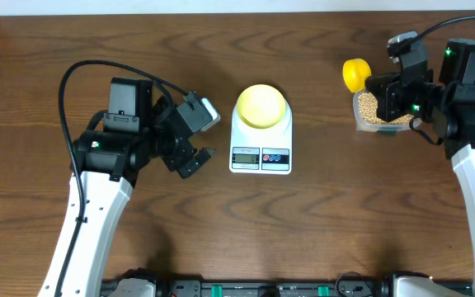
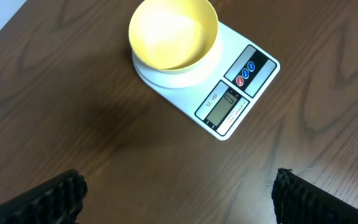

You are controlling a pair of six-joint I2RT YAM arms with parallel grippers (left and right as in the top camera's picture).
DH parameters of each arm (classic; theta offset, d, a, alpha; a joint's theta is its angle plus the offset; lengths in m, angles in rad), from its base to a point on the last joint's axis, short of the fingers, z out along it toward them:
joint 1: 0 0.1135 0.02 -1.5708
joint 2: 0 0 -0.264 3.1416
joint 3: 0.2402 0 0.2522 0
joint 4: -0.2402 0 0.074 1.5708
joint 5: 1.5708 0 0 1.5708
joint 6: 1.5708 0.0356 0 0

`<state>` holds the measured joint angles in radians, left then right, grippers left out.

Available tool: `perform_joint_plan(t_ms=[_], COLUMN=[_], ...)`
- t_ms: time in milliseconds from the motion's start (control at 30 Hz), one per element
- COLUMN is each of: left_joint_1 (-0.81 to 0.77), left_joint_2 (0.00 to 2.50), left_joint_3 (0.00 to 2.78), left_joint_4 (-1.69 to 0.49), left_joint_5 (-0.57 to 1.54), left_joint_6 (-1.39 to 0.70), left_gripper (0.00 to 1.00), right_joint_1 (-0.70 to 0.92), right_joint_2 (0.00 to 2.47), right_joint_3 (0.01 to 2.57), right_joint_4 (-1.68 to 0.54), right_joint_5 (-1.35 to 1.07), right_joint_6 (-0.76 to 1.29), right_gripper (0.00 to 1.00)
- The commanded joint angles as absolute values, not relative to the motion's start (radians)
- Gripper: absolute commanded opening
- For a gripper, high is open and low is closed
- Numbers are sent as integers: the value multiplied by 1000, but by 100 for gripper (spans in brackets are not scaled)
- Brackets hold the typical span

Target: Scoop item into bowl and weigh 50g on scale

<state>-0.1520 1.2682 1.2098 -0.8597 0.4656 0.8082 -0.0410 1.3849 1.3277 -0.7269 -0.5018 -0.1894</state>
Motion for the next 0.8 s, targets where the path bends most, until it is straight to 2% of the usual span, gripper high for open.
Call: perform_joint_plan(t_ms=[0,767], left_joint_1=[-147,-147], left_joint_2=[1274,1274], left_joint_3=[1205,1205], left_joint_4=[-859,-859], left_joint_5=[475,475], left_joint_6=[799,799], left_gripper=[98,98], right_joint_1=[-36,-38], right_joint_2=[1386,1386], right_joint_3=[1345,1345], right_joint_4=[-730,-741], right_joint_5=[-514,-470], right_joint_6=[-200,-199], right_gripper=[1,1])
